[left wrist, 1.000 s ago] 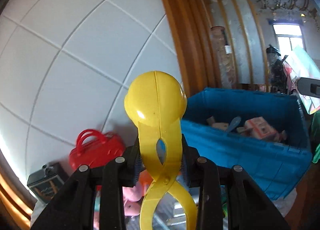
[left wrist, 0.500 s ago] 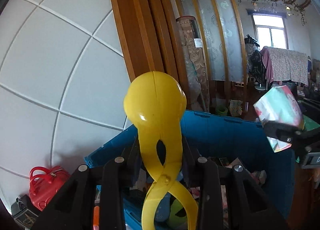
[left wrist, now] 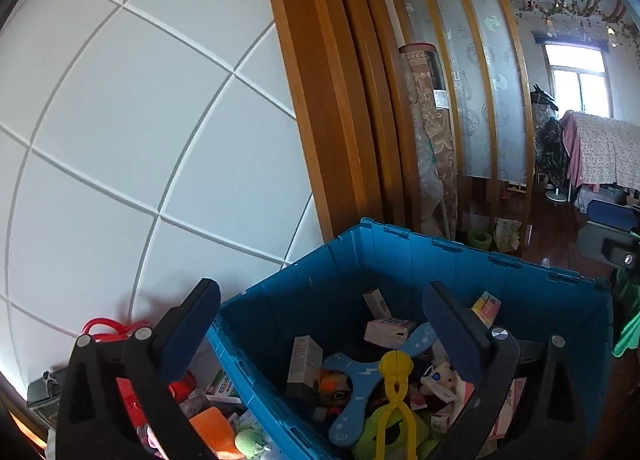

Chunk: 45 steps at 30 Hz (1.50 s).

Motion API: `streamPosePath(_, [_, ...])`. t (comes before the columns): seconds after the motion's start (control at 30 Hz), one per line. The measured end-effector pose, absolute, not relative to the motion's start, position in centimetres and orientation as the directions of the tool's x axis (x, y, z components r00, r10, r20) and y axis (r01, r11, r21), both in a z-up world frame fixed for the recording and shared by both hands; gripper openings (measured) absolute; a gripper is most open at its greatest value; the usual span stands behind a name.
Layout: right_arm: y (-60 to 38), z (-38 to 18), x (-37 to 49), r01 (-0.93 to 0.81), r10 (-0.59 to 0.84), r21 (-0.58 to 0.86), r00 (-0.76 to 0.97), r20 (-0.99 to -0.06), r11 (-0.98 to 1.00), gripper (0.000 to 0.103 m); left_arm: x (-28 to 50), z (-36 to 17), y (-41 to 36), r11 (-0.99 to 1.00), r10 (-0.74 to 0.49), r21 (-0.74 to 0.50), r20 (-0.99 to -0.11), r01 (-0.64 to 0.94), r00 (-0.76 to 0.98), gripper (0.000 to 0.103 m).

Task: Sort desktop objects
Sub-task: 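Open both tools over the blue crate to drop the items, then bring both open tools back from the crate to the table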

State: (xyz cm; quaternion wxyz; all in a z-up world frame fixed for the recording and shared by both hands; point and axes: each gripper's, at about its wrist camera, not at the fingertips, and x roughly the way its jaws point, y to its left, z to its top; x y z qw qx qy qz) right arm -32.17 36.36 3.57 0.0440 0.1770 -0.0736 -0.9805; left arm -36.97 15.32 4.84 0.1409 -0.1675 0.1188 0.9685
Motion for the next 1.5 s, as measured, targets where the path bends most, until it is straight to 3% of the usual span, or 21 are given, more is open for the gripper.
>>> streamPosePath(0.17, [33.6, 2.6, -28.2, 0.132, -0.177, 0.171, -0.942, -0.285, -0.976, 0.098, -32.7, 2.1, 10.9, -0.95, 0.162, 0.203, -0.331, -0.238, -0.93, 0.103])
streamPosePath(0.37, [28.0, 1.0, -25.4, 0.221, -0.26, 0.16, -0.92, -0.292, -0.962, 0.099, -28.1, -1.1, 4.7, -0.966, 0.095, 0.197, -0.338, -0.169, -0.936, 0.103])
streamPosePath(0.77, [11.5, -2.9, -23.7, 0.364, -0.41, 0.188, -0.826, -0.386, -0.912, 0.1, -20.1, -5.1, -12.9, -0.956, -0.209, 0.274, -0.376, 0.108, -0.903, 0.103])
streamPosePath(1.0, [4.7, -8.1, -23.1, 0.36, -0.4, 0.177, -0.789, -0.467, -0.916, 0.1, -15.7, -9.2, -25.4, -0.925, -0.37, 0.243, -0.414, 0.291, -0.832, 0.103])
streamPosePath(1.17, [3.2, -11.4, -24.6, 0.352, -0.388, 0.174, -0.745, -0.542, -0.92, 0.1, -15.0, -12.0, -29.8, -0.893, -0.449, 0.249, -0.451, 0.375, -0.771, 0.103])
streamPosePath(1.5, [2.2, -14.0, -30.5, 0.354, -0.366, 0.148, -0.701, -0.612, -0.924, 0.1, -20.2, -15.5, -30.4, -0.902, -0.431, 0.221, -0.515, 0.371, -0.741, 0.103])
